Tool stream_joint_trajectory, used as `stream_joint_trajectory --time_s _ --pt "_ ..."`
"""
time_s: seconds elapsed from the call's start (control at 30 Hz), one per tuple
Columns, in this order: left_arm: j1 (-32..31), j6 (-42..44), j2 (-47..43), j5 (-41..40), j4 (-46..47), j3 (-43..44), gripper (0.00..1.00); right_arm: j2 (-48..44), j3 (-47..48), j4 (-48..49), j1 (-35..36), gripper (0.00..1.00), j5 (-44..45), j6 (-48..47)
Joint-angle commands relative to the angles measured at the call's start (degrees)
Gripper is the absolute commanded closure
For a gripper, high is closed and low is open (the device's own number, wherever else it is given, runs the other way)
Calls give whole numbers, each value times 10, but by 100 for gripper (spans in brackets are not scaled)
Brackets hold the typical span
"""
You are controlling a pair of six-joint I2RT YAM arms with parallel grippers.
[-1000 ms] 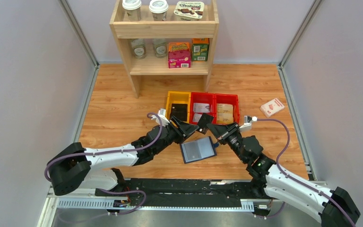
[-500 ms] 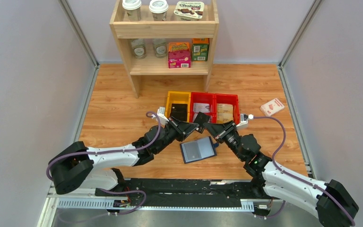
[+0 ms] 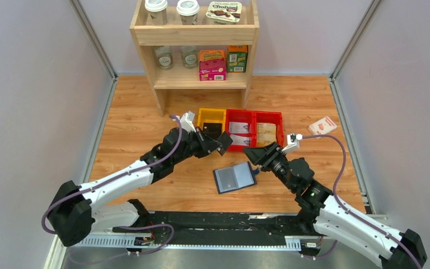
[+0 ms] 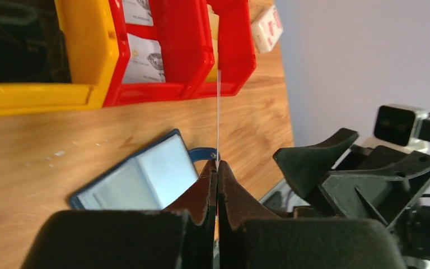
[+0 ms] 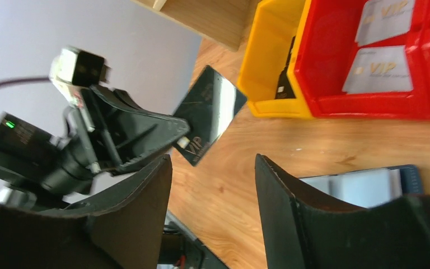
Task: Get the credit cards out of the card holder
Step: Place the credit card in the storage box.
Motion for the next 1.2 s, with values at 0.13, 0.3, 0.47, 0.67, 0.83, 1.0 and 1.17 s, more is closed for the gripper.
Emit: stream_joint_trajectory --time_s 0.13,0.3,0.47,0.67,0.83,1.0,1.17 --pt "92 353 52 140 -346 189 100 -80 31 -142 1 34 60 -136" --pt "142 480 169 181 -441 306 100 -107 12 -176 1 29 78 -162" --pt "170 561 288 212 -477 407 100 -111 -8 -167 1 25 83 -178" --pt "197 631 361 235 -485 474 99 -99 -18 -150 1 20 74 -190" --pt "198 668 420 272 -505 526 97 -94 -21 -149 1 17 75 -194" --pt "198 675 451 307 -495 525 96 -101 -24 -149 1 16 73 -197" --pt "198 688 466 295 -502 529 92 -102 -28 -127 2 15 72 -199"
